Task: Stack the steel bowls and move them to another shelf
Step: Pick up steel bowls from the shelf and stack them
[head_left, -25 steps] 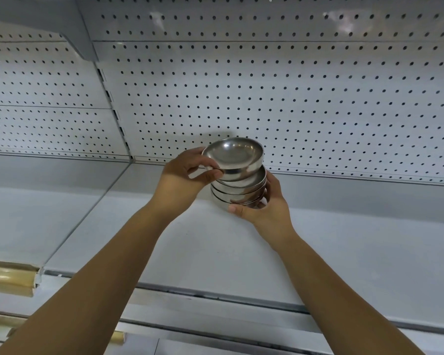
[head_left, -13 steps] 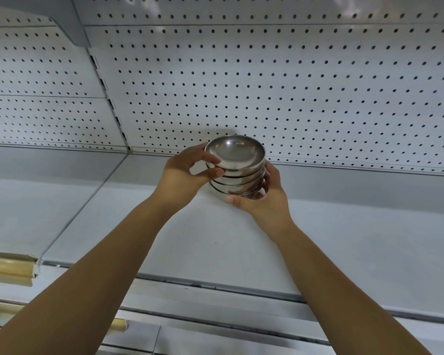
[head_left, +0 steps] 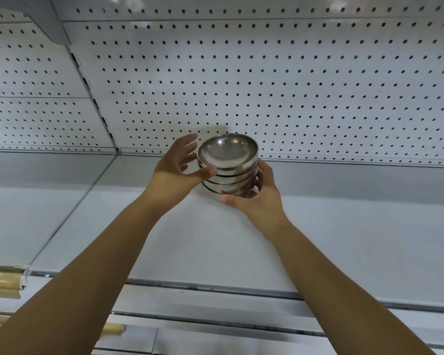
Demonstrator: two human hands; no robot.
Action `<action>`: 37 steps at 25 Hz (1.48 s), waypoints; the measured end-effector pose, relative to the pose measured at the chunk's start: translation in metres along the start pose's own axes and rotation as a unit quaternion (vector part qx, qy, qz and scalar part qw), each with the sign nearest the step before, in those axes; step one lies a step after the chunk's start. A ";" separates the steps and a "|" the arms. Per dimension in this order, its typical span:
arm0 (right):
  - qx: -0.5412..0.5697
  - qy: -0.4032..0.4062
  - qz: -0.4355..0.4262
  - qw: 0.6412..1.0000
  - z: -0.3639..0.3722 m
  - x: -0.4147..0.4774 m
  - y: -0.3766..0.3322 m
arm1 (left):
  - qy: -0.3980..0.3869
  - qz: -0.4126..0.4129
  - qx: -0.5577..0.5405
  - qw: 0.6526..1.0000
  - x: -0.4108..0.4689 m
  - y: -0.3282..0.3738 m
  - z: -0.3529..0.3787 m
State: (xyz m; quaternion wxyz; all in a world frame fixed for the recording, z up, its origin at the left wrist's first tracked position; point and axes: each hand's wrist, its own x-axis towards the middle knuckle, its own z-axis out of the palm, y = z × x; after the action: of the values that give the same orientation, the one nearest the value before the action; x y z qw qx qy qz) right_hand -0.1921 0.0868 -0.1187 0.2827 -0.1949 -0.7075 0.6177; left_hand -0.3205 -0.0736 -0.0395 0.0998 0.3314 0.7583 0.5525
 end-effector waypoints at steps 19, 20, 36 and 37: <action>-0.030 0.029 -0.001 0.999 -0.097 -0.076 -0.052 | -0.040 0.022 -0.110 0.993 -0.061 0.064 0.066; -0.028 0.038 -0.002 0.999 -0.110 -0.087 -0.054 | -0.047 0.027 -0.116 0.992 -0.068 0.072 0.078; -0.090 0.287 0.011 0.954 -0.400 -0.329 -0.091 | -0.279 0.123 -0.212 0.928 -0.210 0.225 0.372; -0.096 0.309 0.009 0.946 -0.416 -0.346 -0.095 | -0.303 0.132 -0.216 0.919 -0.219 0.236 0.392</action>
State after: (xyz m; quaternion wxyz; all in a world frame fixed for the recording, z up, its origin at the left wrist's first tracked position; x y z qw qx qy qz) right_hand 0.3460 0.1736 -0.0484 0.4620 -0.4089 -0.6396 0.4586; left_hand 0.1417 0.1347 -0.0177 0.3202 0.5508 0.5033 0.5837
